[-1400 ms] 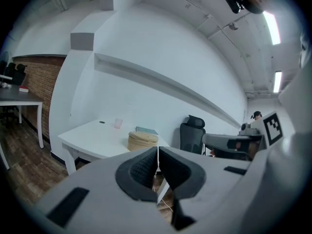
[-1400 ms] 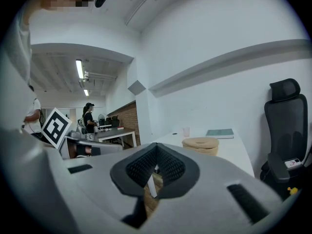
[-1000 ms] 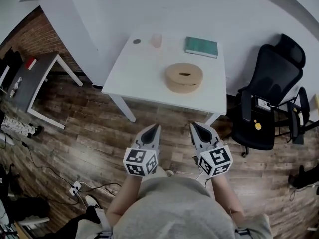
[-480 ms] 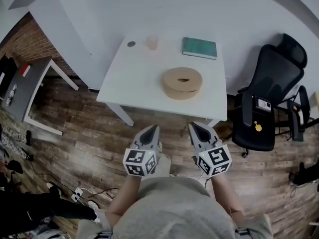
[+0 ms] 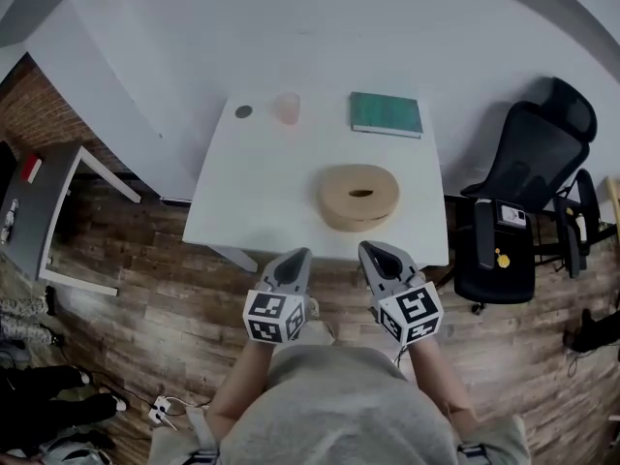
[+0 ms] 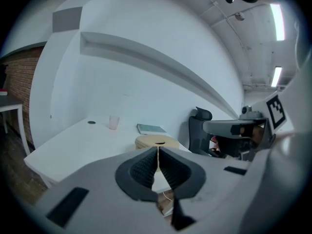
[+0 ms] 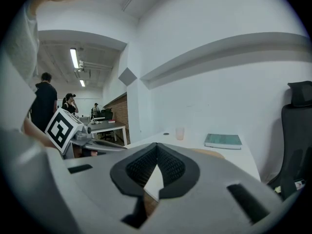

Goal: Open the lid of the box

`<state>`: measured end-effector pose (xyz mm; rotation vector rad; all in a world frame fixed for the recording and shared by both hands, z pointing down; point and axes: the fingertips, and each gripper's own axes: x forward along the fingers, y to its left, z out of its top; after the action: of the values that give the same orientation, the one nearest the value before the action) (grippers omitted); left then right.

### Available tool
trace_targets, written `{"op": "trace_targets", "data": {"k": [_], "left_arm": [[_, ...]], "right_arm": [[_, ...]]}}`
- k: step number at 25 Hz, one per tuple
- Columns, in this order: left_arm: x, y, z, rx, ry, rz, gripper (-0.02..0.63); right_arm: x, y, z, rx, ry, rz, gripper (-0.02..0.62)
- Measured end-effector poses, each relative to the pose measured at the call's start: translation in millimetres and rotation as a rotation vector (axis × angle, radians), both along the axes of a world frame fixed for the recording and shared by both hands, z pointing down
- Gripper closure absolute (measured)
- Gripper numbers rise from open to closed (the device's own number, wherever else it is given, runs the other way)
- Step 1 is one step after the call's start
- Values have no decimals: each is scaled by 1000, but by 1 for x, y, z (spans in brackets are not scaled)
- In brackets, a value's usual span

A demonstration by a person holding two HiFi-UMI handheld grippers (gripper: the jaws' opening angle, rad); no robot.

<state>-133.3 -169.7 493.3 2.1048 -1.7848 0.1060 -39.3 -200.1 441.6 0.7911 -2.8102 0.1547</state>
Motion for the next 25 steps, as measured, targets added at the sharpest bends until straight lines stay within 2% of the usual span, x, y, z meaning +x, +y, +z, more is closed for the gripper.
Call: {"op": "trace_targets", "data": {"k": [9,21,22,23,25], "left_arm": [[-30,-54,13,-19,17,94,597],[-34,-90,40,-61,26,249,591],[-34,-92,43,-67,26,263,570],[-33,-93,46,-74,25,277,519],[-32,-97,53,-86,18,300,504]], "right_arm": [[-41,-44,11,4,67,35,594],[-61,-70,43,-14,210,70,592],[-63,-72,44,-12,210,76,592],[-64,-74,46,-12,213,83,592],[-64,-78,52,-23,229,93,591]]}}
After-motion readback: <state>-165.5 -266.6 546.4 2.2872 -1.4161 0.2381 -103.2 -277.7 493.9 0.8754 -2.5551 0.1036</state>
